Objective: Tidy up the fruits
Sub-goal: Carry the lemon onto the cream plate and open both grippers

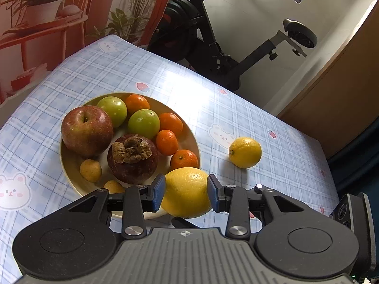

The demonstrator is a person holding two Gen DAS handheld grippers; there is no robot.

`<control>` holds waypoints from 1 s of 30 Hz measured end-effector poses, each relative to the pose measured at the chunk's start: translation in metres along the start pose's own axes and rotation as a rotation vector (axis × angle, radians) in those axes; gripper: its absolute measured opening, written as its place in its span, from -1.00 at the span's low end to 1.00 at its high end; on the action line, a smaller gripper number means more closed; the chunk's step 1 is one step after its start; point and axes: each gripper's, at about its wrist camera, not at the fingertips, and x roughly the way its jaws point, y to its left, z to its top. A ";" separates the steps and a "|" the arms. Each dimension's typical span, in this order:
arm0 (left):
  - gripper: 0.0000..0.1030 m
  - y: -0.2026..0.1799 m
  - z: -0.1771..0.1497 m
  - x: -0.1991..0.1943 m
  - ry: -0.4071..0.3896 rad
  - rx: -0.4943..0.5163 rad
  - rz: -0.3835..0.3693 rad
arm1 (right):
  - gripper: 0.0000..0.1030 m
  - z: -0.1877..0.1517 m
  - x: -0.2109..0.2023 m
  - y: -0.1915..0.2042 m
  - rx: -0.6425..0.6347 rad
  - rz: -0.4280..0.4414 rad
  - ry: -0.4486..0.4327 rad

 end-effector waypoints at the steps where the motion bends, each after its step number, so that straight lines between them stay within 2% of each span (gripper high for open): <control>1: -0.23 0.001 0.000 -0.001 -0.001 -0.006 0.001 | 0.06 0.000 0.001 0.000 -0.001 0.002 0.001; 5: -0.24 0.008 -0.001 -0.001 -0.007 -0.033 0.000 | 0.05 0.005 0.005 -0.004 0.008 0.002 -0.001; 13: -0.24 0.012 -0.005 -0.001 -0.040 -0.051 0.002 | -0.03 0.008 0.001 -0.004 0.008 -0.061 -0.032; 20: -0.24 0.017 -0.004 -0.005 -0.054 -0.062 0.002 | -0.10 0.007 0.004 -0.002 0.016 -0.055 -0.015; 26: -0.24 0.017 -0.004 -0.007 -0.059 -0.060 0.014 | -0.12 0.006 0.005 -0.003 0.022 -0.056 0.001; 30: -0.24 0.008 -0.003 -0.008 -0.071 -0.034 0.017 | -0.12 0.002 -0.009 -0.009 0.028 -0.083 -0.024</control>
